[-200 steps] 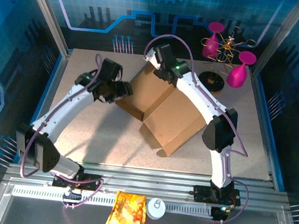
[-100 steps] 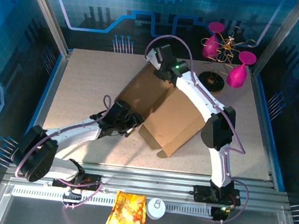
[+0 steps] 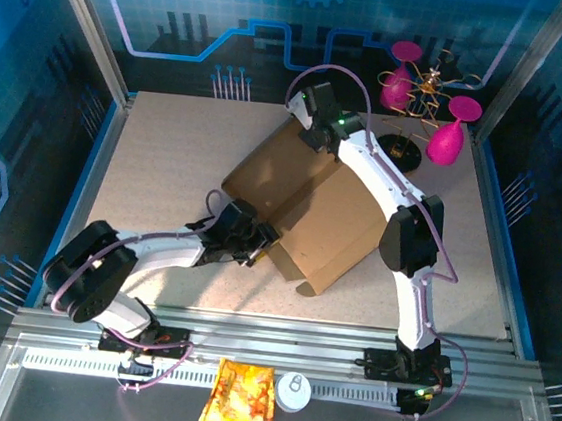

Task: Fold the paper box

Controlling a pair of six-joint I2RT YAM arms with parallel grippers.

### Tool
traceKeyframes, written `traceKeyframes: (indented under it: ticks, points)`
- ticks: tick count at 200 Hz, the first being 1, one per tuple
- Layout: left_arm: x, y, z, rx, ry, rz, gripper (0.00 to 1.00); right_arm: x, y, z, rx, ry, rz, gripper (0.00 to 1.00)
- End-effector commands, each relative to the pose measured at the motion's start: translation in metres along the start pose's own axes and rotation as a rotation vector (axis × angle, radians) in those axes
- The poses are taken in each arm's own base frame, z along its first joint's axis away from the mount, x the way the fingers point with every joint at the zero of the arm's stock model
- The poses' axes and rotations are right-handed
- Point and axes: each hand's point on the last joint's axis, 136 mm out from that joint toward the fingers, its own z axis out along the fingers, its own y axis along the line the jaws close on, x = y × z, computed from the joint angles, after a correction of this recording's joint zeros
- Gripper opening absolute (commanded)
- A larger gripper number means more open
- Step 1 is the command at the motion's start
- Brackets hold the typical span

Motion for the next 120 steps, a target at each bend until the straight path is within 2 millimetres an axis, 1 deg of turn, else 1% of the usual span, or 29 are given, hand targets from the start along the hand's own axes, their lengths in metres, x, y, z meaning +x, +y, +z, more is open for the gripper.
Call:
traceKeyframes:
  ticks: [1, 13, 30, 41, 62, 81, 103, 120]
  points:
    - [0.005, 0.000, 0.009, -0.008, 0.024, -0.002, 0.53, 0.000, 0.004, 0.005, -0.021, 0.005, 0.012, 0.00]
    - [0.002, 0.001, 0.008, -0.025, 0.006, -0.001, 0.51, 0.000, 0.005, 0.005, -0.022, 0.008, 0.013, 0.00]
    - [0.000, -0.002, 0.008, -0.021, 0.000, -0.001, 0.48, 0.001, 0.005, 0.007, -0.025, 0.012, 0.016, 0.00]
    - [0.001, -0.003, 0.010, -0.025, 0.008, -0.003, 0.48, 0.002, 0.006, 0.008, -0.025, 0.015, 0.015, 0.00]
    - [0.002, 0.000, 0.006, -0.033, 0.004, -0.006, 0.48, 0.002, 0.004, 0.008, -0.026, 0.014, 0.021, 0.00]
    - [0.002, -0.003, 0.010, 0.006, 0.005, -0.032, 0.31, 0.003, 0.003, 0.008, -0.025, 0.015, 0.027, 0.00]
    - [0.004, -0.014, 0.019, 0.031, 0.032, -0.040, 0.19, 0.001, 0.003, 0.007, -0.027, 0.012, 0.035, 0.00]
    - [0.001, -0.019, 0.018, 0.031, 0.021, -0.065, 0.04, -0.001, 0.003, 0.004, -0.032, 0.003, 0.044, 0.00]
